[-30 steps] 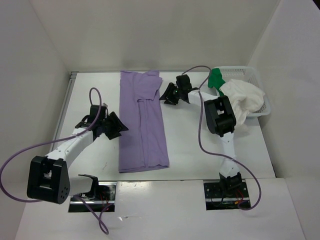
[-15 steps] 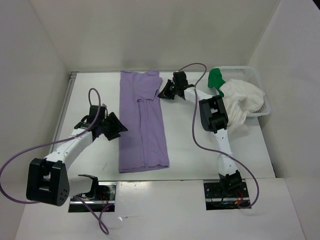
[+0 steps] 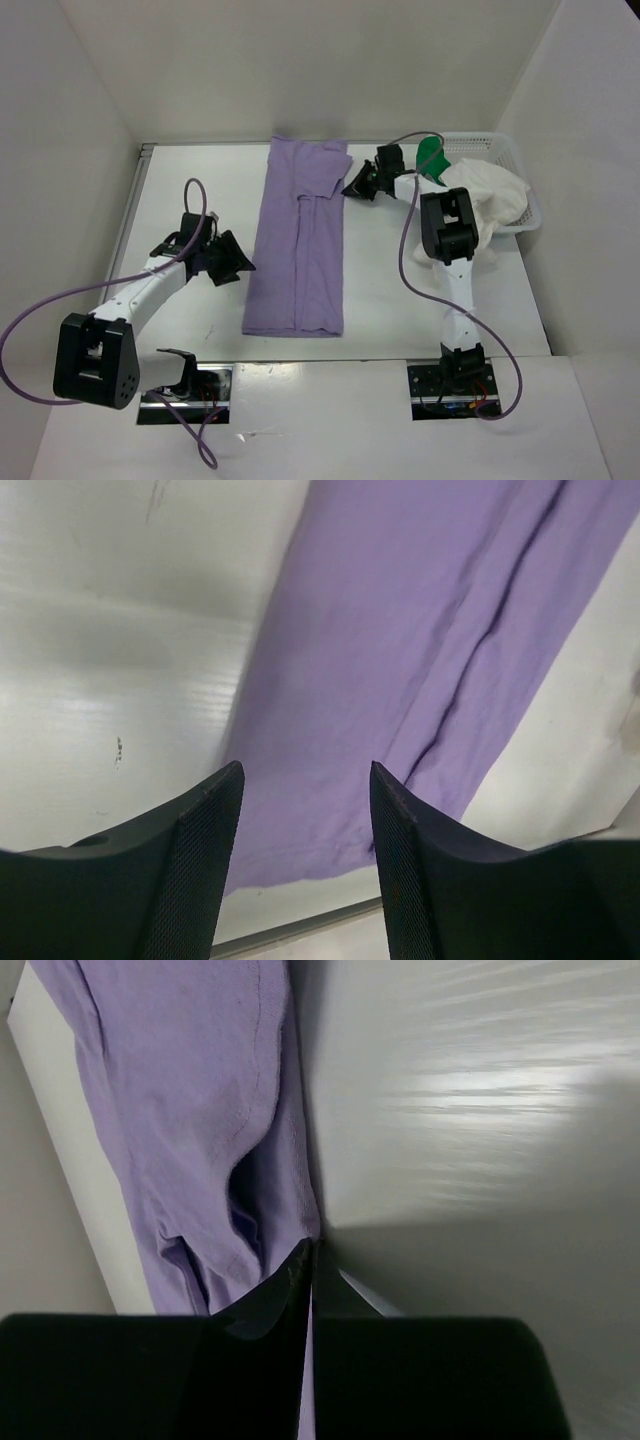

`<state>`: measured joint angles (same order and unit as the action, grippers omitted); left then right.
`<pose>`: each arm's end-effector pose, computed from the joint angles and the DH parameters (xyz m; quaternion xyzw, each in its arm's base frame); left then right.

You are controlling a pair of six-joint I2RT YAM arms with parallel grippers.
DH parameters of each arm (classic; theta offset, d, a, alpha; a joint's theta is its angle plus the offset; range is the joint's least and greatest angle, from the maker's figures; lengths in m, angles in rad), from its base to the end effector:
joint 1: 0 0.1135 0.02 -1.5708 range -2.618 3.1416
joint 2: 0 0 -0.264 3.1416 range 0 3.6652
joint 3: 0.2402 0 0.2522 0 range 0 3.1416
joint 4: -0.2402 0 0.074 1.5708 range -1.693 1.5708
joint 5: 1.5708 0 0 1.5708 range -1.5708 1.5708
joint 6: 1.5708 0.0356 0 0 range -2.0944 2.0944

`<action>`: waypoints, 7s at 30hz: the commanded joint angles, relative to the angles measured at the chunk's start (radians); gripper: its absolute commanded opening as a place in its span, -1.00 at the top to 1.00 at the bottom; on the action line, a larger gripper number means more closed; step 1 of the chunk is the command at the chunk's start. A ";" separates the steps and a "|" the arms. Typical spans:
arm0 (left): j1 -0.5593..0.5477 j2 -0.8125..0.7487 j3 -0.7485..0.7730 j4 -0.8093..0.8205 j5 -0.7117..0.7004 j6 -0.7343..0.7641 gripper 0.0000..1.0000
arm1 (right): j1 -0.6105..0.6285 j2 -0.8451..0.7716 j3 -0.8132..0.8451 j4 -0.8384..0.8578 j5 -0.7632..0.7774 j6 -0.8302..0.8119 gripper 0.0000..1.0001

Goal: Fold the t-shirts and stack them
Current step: Rotate the tshirt 90 degrees, then grab the bottom of the folded rectangular tshirt with both arms, then fold the folded rectangular tshirt in 1/3 of the way, then grab one side of the 2/3 rectangular tshirt with both arms

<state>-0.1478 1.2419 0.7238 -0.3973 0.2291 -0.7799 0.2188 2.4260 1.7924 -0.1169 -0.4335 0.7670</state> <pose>0.2396 -0.0439 0.2080 -0.2574 0.9054 -0.2398 0.2376 0.5140 0.1296 0.1175 0.1599 0.8854 0.3580 0.2497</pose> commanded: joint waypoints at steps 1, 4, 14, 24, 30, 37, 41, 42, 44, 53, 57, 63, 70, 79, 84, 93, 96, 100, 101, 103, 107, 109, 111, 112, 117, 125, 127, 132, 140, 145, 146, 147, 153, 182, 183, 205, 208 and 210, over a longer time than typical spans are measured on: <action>-0.027 0.008 -0.017 -0.037 0.030 0.038 -0.22 | -0.051 -0.048 -0.093 -0.067 0.098 -0.077 0.92; -0.058 0.019 -0.017 -0.089 0.039 0.025 -0.22 | -0.052 -0.083 -0.093 -0.085 0.075 -0.090 0.37; -0.162 0.024 0.031 -0.278 -0.247 -0.148 -0.15 | 0.002 -0.600 -0.506 -0.098 0.093 -0.057 -0.10; -0.108 0.088 -0.148 -0.174 -0.068 -0.208 -0.12 | 0.341 -1.136 -1.164 -0.073 0.126 0.113 -0.03; -0.098 0.077 -0.204 -0.133 -0.005 -0.226 0.09 | 0.465 -1.183 -1.295 0.009 0.095 0.184 -0.01; -0.136 0.087 -0.204 -0.196 0.016 -0.237 0.31 | 0.498 -1.183 -1.344 0.039 0.044 0.215 0.07; -0.136 0.087 -0.195 -0.207 0.026 -0.237 0.43 | 0.550 -1.148 -1.363 0.088 0.035 0.271 0.07; -0.136 0.087 -0.186 -0.216 0.026 -0.237 0.43 | 0.559 -1.135 -1.363 0.097 0.035 0.272 0.10; -0.136 0.087 -0.185 -0.216 0.039 -0.226 0.46 | 0.574 -1.122 -1.381 0.124 0.045 0.299 0.10; -0.147 0.087 -0.156 -0.258 0.067 -0.186 0.11 | 0.596 -1.073 -1.361 0.128 0.081 0.324 0.48; -0.156 0.087 -0.136 -0.279 0.078 -0.165 0.11 | 0.596 -1.127 -1.361 0.093 0.108 0.324 0.62; -0.156 0.087 -0.069 -0.308 0.040 -0.124 0.97 | 0.596 -1.127 -1.329 0.051 0.096 0.312 0.85; -0.156 0.087 0.051 -0.313 0.035 -0.094 1.00 | 0.545 -1.188 -1.190 -0.115 0.139 0.232 0.94; -0.085 0.142 0.281 -0.178 0.035 -0.105 1.00 | 0.280 -1.090 -0.951 -0.224 0.118 -0.014 0.94; -0.062 0.273 0.402 -0.034 0.010 -0.114 1.00 | 0.203 -0.869 -0.725 -0.233 0.140 -0.141 0.94; -0.053 0.619 0.734 0.066 -0.054 -0.058 0.96 | 0.073 -0.566 -0.430 -0.219 0.128 -0.227 0.96; -0.030 0.692 0.795 0.066 -0.077 -0.036 0.96 | 0.063 -0.475 -0.338 -0.231 0.128 -0.238 0.96; -0.007 0.763 0.868 0.087 -0.077 -0.036 0.94 | 0.053 -0.371 -0.210 -0.231 0.108 -0.238 0.96; -0.007 0.787 0.878 0.087 -0.077 -0.027 0.94 | 0.053 -0.354 -0.191 -0.243 0.108 -0.247 0.96; -0.007 0.810 0.878 0.097 -0.077 -0.027 0.91 | 0.053 -0.305 -0.147 -0.244 0.108 -0.247 0.96; -0.007 0.850 0.882 0.143 -0.068 -0.018 0.42 | 0.053 -0.248 -0.096 -0.256 0.117 -0.247 0.96; -0.007 0.850 0.856 0.214 -0.027 -0.018 0.13 | 0.053 -0.239 -0.096 -0.265 0.137 -0.247 0.94; -0.007 0.834 0.856 0.238 -0.027 -0.038 0.09 | 0.044 -0.239 -0.087 -0.265 0.147 -0.247 0.90; -0.007 0.821 0.856 0.247 -0.027 -0.038 0.09 | 0.044 -0.239 -0.087 -0.274 0.147 -0.247 0.90; -0.007 0.754 0.879 0.242 0.001 -0.050 0.09 | 0.044 -0.295 -0.096 -0.299 0.167 -0.238 0.52; -0.074 0.551 0.458 0.370 0.061 -0.111 0.19 | 0.071 -0.447 -0.136 -0.294 0.177 -0.258 0.22; -0.075 0.525 0.358 0.403 0.071 -0.152 0.21 | 0.132 -0.423 -0.124 -0.306 0.161 -0.270 0.62; -0.075 0.542 0.305 0.423 0.053 -0.156 0.21 | 0.249 -0.288 -0.059 -0.270 0.130 -0.261 1.00; -0.075 0.571 0.270 0.414 0.024 -0.147 0.21 | 0.272 -0.116 0.125 -0.277 0.090 -0.227 1.00; -0.075 0.538 0.223 0.405 -0.005 -0.125 0.16 | 0.281 -0.033 0.170 -0.277 0.130 -0.218 1.00; -0.075 0.538 0.207 0.405 -0.014 -0.125 0.14 | 0.281 -0.022 0.195 -0.277 0.130 -0.218 1.00; -0.075 0.527 0.194 0.405 -0.014 -0.125 0.14 | 0.281 -0.012 0.206 -0.277 0.130 -0.209 1.00; -0.075 0.527 0.151 0.396 -0.025 -0.125 0.14 | 0.272 0.053 0.283 -0.268 0.209 -0.209 1.00; 0.022 0.424 0.097 0.339 -0.031 -0.093 0.04 | 0.139 -0.617 -0.517 -0.181 0.110 -0.194 0.58; 0.022 0.424 0.097 0.356 -0.031 -0.093 0.07 | 0.139 -0.636 -0.562 -0.134 0.110 -0.178 0.33; 0.022 0.482 0.097 0.417 0.027 -0.094 0.82 | 0.139 -0.556 -0.840 0.118 0.041 0.011 0.60; 0.022 0.472 0.097 0.408 0.036 -0.084 0.93 | 0.148 -0.565 -0.849 0.109 0.041 0.011 0.84; 0.022 0.462 0.088 0.396 0.052 -0.072 0.99 | 0.159 -0.593 -0.870 0.099 0.050 0.011 0.98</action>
<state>-0.1230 1.7100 0.8207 0.0284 0.2611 -0.8902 0.3592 1.8565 0.9573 -0.0380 -0.4057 0.7784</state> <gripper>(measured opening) 0.026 0.041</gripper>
